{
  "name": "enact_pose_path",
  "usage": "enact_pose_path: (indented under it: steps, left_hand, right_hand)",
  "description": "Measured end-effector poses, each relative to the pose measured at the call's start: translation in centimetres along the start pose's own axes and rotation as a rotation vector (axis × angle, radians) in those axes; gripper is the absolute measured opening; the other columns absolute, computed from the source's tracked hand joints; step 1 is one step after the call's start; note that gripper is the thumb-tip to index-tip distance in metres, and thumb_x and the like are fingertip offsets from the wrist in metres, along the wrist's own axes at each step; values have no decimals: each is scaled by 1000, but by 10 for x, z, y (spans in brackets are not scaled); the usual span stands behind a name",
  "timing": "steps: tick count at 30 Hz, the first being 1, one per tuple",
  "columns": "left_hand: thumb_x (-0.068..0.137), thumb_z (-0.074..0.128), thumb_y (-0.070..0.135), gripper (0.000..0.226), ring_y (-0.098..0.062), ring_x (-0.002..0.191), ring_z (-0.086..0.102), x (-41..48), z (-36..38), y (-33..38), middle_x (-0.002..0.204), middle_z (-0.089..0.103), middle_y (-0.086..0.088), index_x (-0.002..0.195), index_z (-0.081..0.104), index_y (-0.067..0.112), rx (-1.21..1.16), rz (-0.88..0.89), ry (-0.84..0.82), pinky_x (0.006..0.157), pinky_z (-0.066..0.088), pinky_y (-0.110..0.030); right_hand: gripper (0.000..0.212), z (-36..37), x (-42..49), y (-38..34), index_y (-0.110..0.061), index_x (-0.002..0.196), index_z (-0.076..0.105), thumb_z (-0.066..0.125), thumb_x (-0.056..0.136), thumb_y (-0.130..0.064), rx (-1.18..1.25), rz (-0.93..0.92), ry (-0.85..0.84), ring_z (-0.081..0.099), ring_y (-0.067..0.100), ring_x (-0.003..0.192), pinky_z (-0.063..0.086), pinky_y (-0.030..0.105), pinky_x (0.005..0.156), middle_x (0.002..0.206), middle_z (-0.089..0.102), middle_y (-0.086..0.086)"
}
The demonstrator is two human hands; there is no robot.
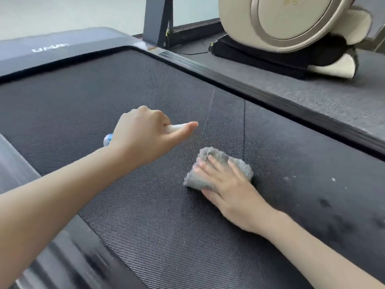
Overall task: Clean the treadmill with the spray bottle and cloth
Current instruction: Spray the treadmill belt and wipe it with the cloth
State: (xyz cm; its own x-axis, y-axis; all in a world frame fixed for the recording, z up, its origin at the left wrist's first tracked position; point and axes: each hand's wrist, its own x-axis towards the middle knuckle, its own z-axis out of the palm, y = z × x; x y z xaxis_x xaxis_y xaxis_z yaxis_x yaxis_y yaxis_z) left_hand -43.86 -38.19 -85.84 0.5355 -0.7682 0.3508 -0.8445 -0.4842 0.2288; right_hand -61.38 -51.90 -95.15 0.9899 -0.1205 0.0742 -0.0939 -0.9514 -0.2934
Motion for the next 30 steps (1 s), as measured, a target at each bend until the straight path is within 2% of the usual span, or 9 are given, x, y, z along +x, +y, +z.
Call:
enact_pose_path:
  steps: [3,8,10,14,18,22,24,27,30]
  left_hand:
    - [72,22,82,72,-15,36,29,-2,-1,-1,38,27,5,45,22,16,8,-6,-18,45,21,-28]
    - [73,24,81,72,-15,37,31,-9,-6,-1,39,27,4,44,24,15,17,-26,-33,46,24,-27]
    - [75,26,80,72,-16,38,31,-9,-11,0,40,28,3,44,24,15,23,-29,-22,46,25,-28]
    - [75,26,81,73,-16,37,31,-7,-21,6,39,28,2,43,24,15,18,-2,17,45,23,-27]
    - [75,23,81,75,-17,37,33,-8,-23,10,39,30,1,43,27,14,19,29,22,45,23,-26]
    - [74,23,81,74,-18,37,31,-10,-20,10,39,29,0,42,26,14,24,29,12,45,23,-28]
    - [74,24,82,74,-17,38,30,-10,-19,10,40,28,1,43,24,15,24,22,8,45,22,-28]
    - [78,30,81,76,-17,38,28,-10,-21,11,40,26,2,45,23,14,-3,-1,4,46,20,-27]
    - [76,26,83,76,-17,38,30,-8,-21,10,40,27,2,44,23,14,-3,-6,4,46,20,-28]
  right_hand:
    - [59,-3,-7,6,-41,148,12,7,92,-59,-40,45,-13,-14,-6,141,-15,30,116,154,-1,-26]
    - [54,-23,51,67,-31,151,3,18,102,-46,-49,437,17,-14,1,140,-12,37,115,156,-5,-13]
    - [54,-20,62,72,-31,151,5,16,101,-48,-82,479,-4,-10,7,144,-10,41,117,159,-2,-11]
    - [54,-5,40,40,-34,151,9,17,100,-50,-3,385,20,-12,4,144,-11,40,117,159,-1,-14]
    - [59,11,-16,-23,-37,150,12,9,95,-58,-31,127,71,-13,-1,143,-9,38,118,156,2,-22]
    - [54,0,-21,-1,-39,148,14,16,96,-54,-25,-78,-67,-12,-5,142,-15,29,116,154,2,-25]
    - [52,-11,3,41,-37,149,13,24,99,-48,-23,63,-33,-10,0,143,-13,33,117,156,1,-19]
    - [54,-30,38,92,-32,151,11,24,100,-47,-35,511,7,-5,16,146,-10,43,117,159,-2,-8]
    - [51,-25,64,64,-31,150,18,21,101,-46,-28,442,31,5,24,146,2,43,116,158,12,-7]
